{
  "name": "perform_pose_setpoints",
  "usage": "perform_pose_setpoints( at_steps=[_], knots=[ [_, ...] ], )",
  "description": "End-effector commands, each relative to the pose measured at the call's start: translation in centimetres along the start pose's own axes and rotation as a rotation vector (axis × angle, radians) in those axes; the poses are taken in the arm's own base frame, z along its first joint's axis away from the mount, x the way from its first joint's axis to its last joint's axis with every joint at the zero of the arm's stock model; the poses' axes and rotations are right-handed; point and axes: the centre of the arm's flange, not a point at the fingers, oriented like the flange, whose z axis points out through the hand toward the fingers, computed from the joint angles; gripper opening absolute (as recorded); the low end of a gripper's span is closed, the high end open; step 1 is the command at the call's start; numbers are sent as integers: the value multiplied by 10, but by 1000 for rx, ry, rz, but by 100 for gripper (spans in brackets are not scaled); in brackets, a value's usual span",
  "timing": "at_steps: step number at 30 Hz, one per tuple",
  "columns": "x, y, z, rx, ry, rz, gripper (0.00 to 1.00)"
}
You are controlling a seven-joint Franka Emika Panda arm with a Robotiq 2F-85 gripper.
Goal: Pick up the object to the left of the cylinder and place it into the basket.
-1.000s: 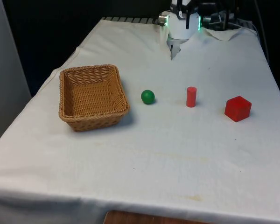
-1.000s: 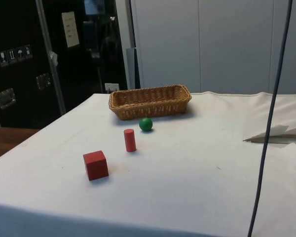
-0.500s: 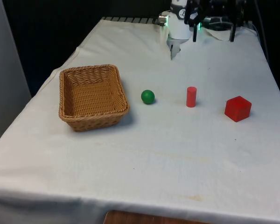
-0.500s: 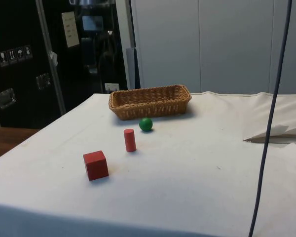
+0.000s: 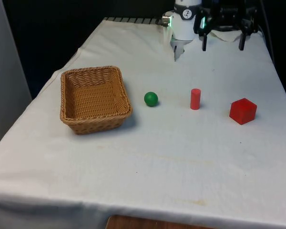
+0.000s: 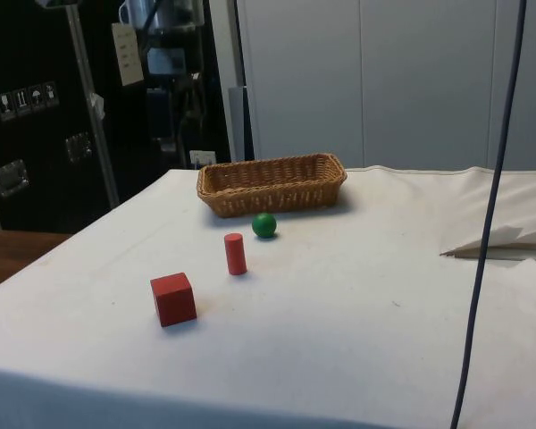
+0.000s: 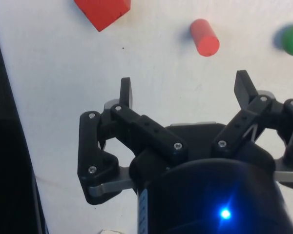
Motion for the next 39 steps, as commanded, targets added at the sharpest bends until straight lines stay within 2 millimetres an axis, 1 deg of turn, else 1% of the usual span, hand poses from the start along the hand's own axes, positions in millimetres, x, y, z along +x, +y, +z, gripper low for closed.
perform_pose_setpoints(
  at_steps=[1,3,4,7,11,13,21,22,23,24,29,30,31,37,38,39],
  knots=[
    [0,-4,2,10,7,-11,100],
    [0,-7,4,9,6,-22,100],
    [0,-5,3,0,-3,-17,100],
    [1,-13,9,7,7,-45,100],
    [1,-18,15,6,8,-69,100],
    [2,-17,16,-5,-1,-69,100],
    [3,-31,32,1,11,-134,100],
    [3,-27,30,-9,1,-123,100],
    [3,-33,34,-1,12,-145,100],
    [3,-35,37,-2,11,-152,100],
    [4,-42,46,-5,16,-180,100],
    [4,-39,45,-14,7,-172,100],
    [4,-44,50,-6,18,-190,100],
    [5,-55,64,-10,29,-229,100],
    [5,-52,63,-19,19,-223,100],
    [5,-56,67,-11,30,-235,100]
  ],
)
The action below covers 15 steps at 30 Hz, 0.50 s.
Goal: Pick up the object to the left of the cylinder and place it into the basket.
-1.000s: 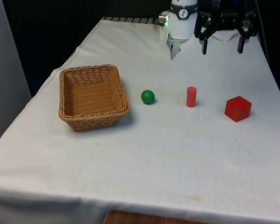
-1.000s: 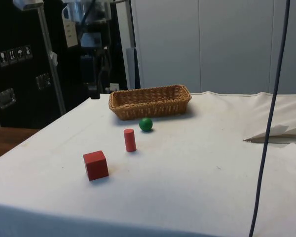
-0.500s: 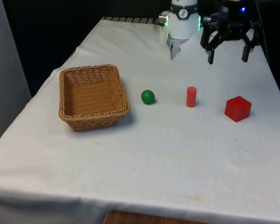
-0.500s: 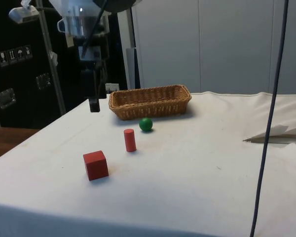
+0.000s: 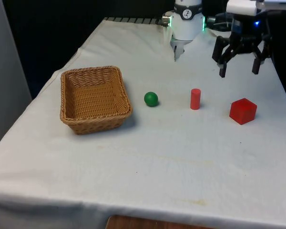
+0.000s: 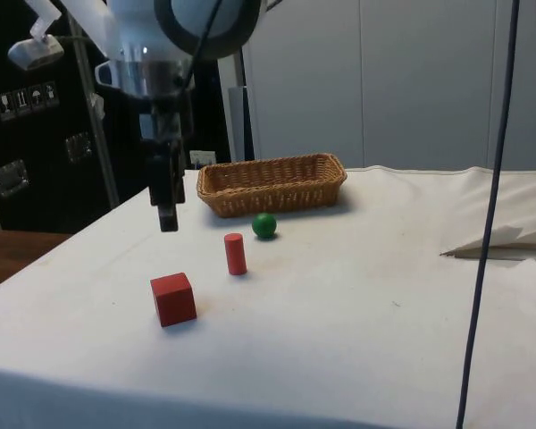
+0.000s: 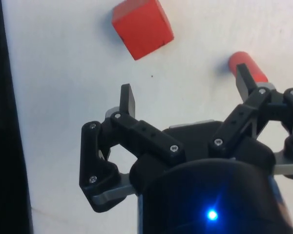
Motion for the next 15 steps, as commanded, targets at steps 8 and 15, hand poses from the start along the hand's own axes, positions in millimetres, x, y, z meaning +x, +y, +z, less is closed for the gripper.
perform_pose_setpoints(
  at_steps=[8,15],
  knots=[
    [5,-16,21,1,29,-51,100],
    [10,-24,37,-4,42,-82,100]
  ],
)
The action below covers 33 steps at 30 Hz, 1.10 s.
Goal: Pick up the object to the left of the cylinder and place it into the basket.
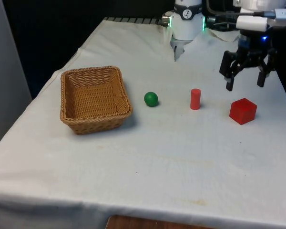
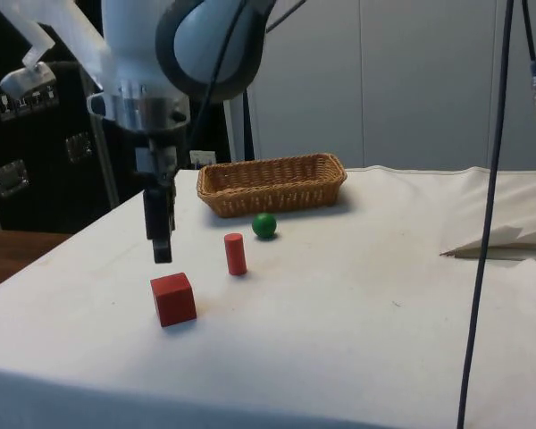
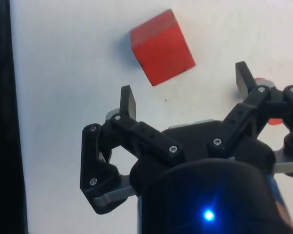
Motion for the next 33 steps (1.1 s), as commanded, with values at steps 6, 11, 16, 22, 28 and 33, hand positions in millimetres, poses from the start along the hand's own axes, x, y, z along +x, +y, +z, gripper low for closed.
perform_pose_setpoints(
  at_steps=[6,11,16,22,28,33],
  knots=[
    [5,-10,14,6,18,-30,100],
    [8,-18,27,5,28,-53,100],
    [7,-23,35,6,32,-66,100],
    [3,-26,43,-5,21,-77,100],
    [1,-22,52,4,36,-76,100],
    [0,-14,58,4,33,-74,100]
  ],
)
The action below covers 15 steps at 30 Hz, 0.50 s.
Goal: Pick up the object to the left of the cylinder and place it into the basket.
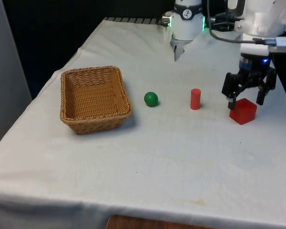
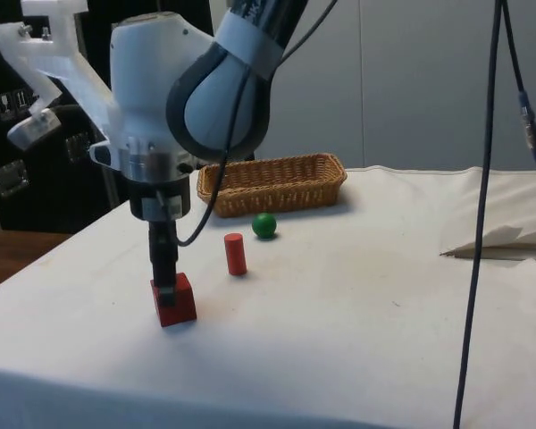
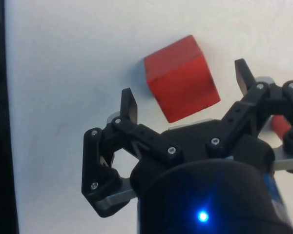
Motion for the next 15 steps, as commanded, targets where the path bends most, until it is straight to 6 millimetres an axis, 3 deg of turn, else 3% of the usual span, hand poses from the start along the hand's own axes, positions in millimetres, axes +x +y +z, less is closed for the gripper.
perform_pose_setpoints(
  at_steps=[1,11,12,14,15],
  knots=[
    [0,3,4,12,8,1,100],
    [-5,13,11,23,8,-2,100],
    [-5,13,11,23,9,-2,97],
    [-6,15,11,15,-5,0,80],
    [-5,13,11,23,8,-3,80]
  ],
)
